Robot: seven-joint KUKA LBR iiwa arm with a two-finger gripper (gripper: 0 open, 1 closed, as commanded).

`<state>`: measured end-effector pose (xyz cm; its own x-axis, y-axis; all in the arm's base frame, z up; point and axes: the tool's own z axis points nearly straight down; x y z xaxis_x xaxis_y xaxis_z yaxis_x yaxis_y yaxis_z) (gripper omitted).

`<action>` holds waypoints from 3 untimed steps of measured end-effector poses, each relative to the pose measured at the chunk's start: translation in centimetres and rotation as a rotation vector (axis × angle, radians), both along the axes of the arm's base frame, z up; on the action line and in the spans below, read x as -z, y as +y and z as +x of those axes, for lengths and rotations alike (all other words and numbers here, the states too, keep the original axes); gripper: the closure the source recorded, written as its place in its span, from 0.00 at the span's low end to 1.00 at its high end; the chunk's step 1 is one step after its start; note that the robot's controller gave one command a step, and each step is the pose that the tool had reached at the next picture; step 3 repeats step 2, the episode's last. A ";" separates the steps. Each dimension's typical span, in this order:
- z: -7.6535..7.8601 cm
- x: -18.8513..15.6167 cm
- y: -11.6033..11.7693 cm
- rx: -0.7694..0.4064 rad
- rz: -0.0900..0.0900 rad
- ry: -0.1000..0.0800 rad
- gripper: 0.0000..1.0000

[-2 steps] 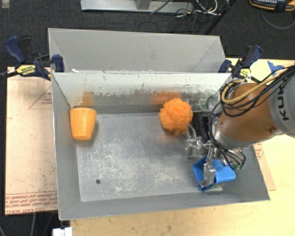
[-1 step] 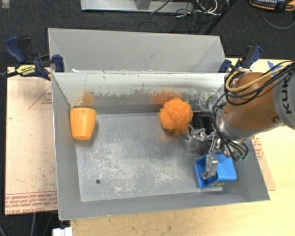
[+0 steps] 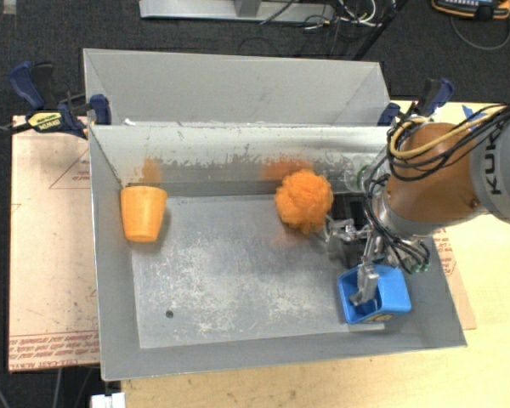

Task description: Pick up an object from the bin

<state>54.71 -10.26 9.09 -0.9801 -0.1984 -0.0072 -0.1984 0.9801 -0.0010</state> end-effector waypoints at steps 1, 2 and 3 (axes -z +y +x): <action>-2.0 0.5 -0.7 -0.213 0.006 0.005 0.00; -1.0 1.0 -3.4 0.261 0.021 -0.017 1.00; -1.0 1.0 -3.4 0.261 0.021 -0.017 1.00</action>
Offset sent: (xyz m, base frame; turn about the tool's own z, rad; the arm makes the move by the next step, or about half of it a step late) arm -0.0202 -0.0472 -0.0209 0.2755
